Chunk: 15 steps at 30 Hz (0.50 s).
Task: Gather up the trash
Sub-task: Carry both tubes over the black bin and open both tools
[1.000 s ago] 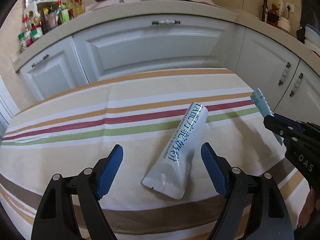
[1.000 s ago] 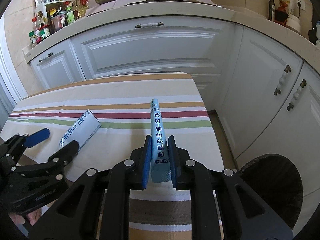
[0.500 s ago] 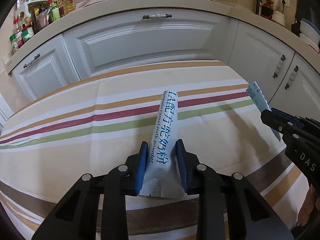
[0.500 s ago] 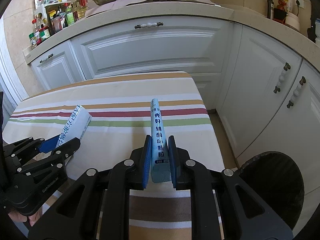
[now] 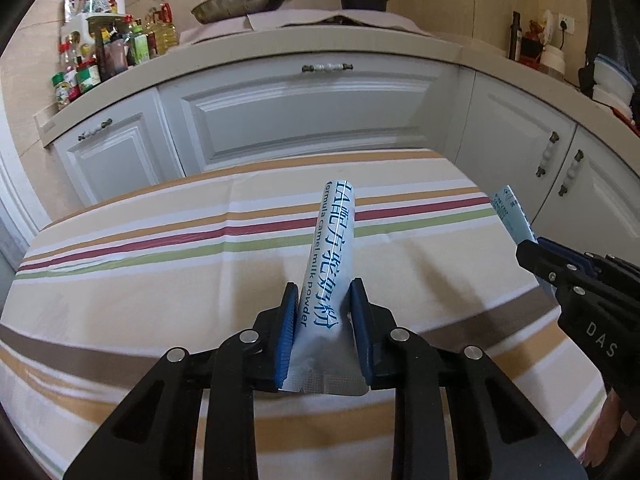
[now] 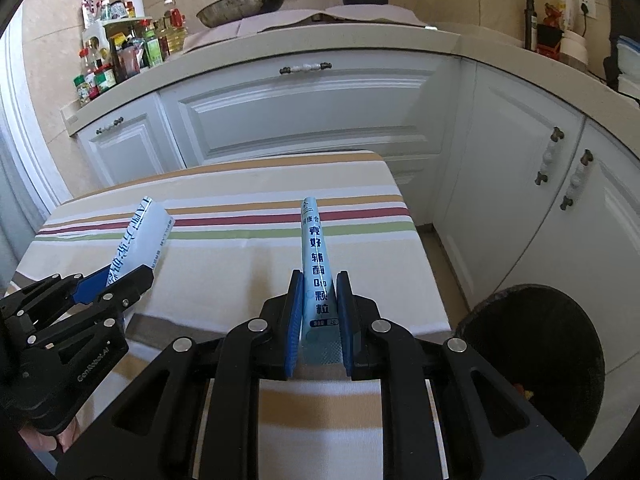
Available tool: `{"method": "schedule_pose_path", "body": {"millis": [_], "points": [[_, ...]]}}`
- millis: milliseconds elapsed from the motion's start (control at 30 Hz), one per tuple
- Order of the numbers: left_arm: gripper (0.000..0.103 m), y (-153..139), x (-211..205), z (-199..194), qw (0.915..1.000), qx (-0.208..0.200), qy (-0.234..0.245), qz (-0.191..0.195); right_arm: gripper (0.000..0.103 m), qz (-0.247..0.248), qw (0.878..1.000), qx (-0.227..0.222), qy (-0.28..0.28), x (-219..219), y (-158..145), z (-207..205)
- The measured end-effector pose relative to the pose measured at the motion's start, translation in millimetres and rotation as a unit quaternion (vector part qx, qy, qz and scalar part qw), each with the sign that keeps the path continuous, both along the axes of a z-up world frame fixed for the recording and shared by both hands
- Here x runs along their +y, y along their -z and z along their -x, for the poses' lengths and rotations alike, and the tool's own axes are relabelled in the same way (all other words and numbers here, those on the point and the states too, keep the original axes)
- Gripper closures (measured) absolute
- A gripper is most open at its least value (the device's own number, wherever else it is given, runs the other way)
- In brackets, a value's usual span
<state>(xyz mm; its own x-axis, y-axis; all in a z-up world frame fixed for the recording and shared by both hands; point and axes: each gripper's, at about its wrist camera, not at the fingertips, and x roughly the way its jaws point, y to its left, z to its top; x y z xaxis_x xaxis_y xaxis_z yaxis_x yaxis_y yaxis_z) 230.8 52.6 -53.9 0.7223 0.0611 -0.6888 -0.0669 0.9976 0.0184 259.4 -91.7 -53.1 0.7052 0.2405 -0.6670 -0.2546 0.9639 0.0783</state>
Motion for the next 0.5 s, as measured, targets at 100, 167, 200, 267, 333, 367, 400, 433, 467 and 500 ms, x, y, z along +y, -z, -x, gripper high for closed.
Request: {"method": "schedule_pose_path", "body": {"millis": [100, 167, 200, 267, 333, 367, 400, 433, 467, 500], "points": [[0.076, -7.9, -3.6, 13.4, 1.0, -0.01, -0.001, -0.001, 0.087, -0.002, 1.0, -0.006, 0.0, -5.6, -5.7, 14.4], [0.076, -12.6, -6.2, 21.7, 0.9999, -0.014, 0.0, -0.001, 0.087, -0.005, 1.0, -0.009, 0.001, -10.1, -9.5, 24.7], [0.076, -14.1, -7.3, 26.5, 0.9999, -0.017, 0.0, -0.001, 0.087, -0.006, 1.0, -0.012, 0.002, -12.9, -11.7, 30.8], [0.076, -18.9, -10.9, 36.8, 0.9997, -0.023, 0.0, 0.0, 0.087, -0.008, 1.0, -0.016, 0.005, -17.5, -15.1, 41.4], [0.076, -22.3, -15.2, 45.9, 0.9996, -0.027, 0.001, -0.001, 0.087, -0.009, 1.0, -0.021, 0.007, -23.5, -18.5, 53.4], [0.076, -23.2, -17.4, 49.7, 0.9996, -0.028, 0.002, -0.001, 0.087, -0.009, 1.0, -0.022, 0.009, -25.9, -19.8, 58.4], [0.076, -24.9, -20.7, 54.7, 0.9995, -0.03, 0.004, -0.001, 0.087, -0.009, 1.0, -0.024, 0.011, -28.2, -20.8, 62.5], [0.076, -25.7, -22.8, 58.2, 0.9995, -0.032, 0.006, -0.001, 0.087, -0.01, 1.0, -0.026, 0.014, -31.8, -22.0, 67.4], [0.076, -27.1, -25.9, 62.2, 0.9994, -0.034, 0.008, -0.001, 0.087, -0.011, 0.999, -0.027, 0.016, -34.8, -23.2, 70.5], [0.076, -28.0, -28.1, 65.0, 0.9993, -0.035, 0.01, -0.001, 0.087, -0.011, 0.999, -0.029, 0.02, -38.8, -24.4, 74.8]]}}
